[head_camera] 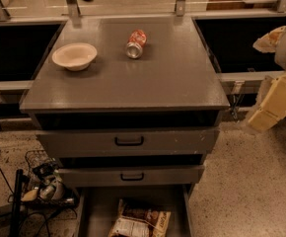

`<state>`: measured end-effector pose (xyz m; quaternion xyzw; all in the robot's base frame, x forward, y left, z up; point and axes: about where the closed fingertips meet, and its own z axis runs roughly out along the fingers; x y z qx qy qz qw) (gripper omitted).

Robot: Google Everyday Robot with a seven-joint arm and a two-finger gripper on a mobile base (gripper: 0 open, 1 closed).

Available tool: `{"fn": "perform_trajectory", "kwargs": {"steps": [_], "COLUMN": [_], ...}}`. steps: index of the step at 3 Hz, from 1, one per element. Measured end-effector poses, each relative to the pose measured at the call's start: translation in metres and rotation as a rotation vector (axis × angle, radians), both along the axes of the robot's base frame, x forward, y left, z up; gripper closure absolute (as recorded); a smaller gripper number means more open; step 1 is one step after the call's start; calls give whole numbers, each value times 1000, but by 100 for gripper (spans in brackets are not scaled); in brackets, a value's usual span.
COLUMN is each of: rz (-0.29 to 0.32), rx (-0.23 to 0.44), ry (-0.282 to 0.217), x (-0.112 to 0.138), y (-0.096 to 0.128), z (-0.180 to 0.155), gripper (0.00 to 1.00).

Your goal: Pick brown chip bag from bottom drawer and place on counter

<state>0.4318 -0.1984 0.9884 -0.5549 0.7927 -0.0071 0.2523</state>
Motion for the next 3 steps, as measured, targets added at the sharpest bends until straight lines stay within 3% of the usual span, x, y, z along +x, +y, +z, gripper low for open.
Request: {"fn": "perform_trajectory", "kwargs": {"steps": [2, 3], "rz": [-5, -28], "rx": [3, 34], "ry": [-1, 29], "x": [0, -4], "y": [1, -7], "z": [-16, -57], "gripper": [0, 0]}}
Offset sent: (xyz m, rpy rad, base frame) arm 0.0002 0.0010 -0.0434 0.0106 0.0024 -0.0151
